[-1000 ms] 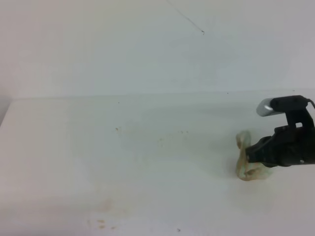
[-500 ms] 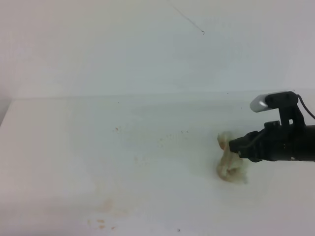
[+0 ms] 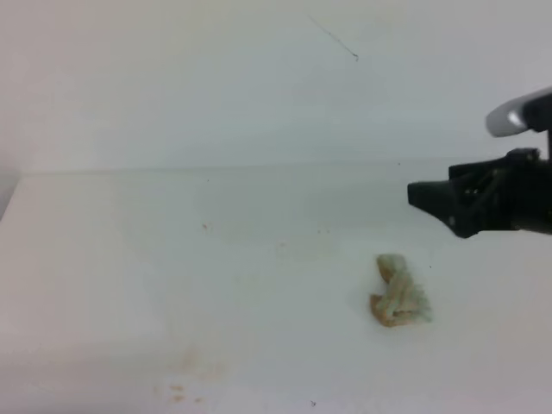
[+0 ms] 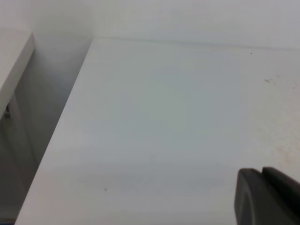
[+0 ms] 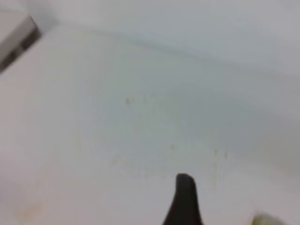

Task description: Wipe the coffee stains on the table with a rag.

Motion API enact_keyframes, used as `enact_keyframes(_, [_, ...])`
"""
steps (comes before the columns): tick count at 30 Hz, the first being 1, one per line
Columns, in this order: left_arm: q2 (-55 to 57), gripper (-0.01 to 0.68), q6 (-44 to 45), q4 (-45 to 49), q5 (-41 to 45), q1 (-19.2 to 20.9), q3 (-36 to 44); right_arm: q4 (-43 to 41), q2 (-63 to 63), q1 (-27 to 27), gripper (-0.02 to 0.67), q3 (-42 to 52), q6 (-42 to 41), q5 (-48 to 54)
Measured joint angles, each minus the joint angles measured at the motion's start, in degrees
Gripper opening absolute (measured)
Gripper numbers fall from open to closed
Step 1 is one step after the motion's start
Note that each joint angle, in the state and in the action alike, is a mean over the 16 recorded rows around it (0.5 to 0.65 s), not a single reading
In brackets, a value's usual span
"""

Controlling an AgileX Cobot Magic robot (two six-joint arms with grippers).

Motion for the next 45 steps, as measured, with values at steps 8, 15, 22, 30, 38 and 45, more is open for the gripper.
enact_keyframes(8, [0.0,0.000,0.0,0.0,0.0,0.0,0.0,-15.4,-18.9,0.0,0.219,0.5,11.4,-0.1])
enact_keyframes(15, [0.0,0.001,0.0,0.0,0.0,0.0,0.0,-34.8,-36.0,0.0,0.036,5.5,32.5,-2.6])
enact_keyframes(22, [0.0,0.001,0.0,0.0,0.0,0.0,0.0,-48.2,-49.6,0.0,0.010,16.6,49.8,-10.0])
enact_keyframes(30, [0.0,0.001,0.0,0.0,0.0,0.0,0.0,-51.6,-56.9,0.0,0.008,26.3,55.2,-19.5])
enact_keyframes(38, [0.0,0.001,0.0,0.0,0.0,0.0,0.0,-51.7,-57.7,0.0,0.005,28.1,55.2,-22.9])
enact_keyframes(45, [0.0,0.001,0.0,0.0,0.0,0.0,0.0,-51.6,-59.0,0.0,0.004,28.3,55.2,-22.3])
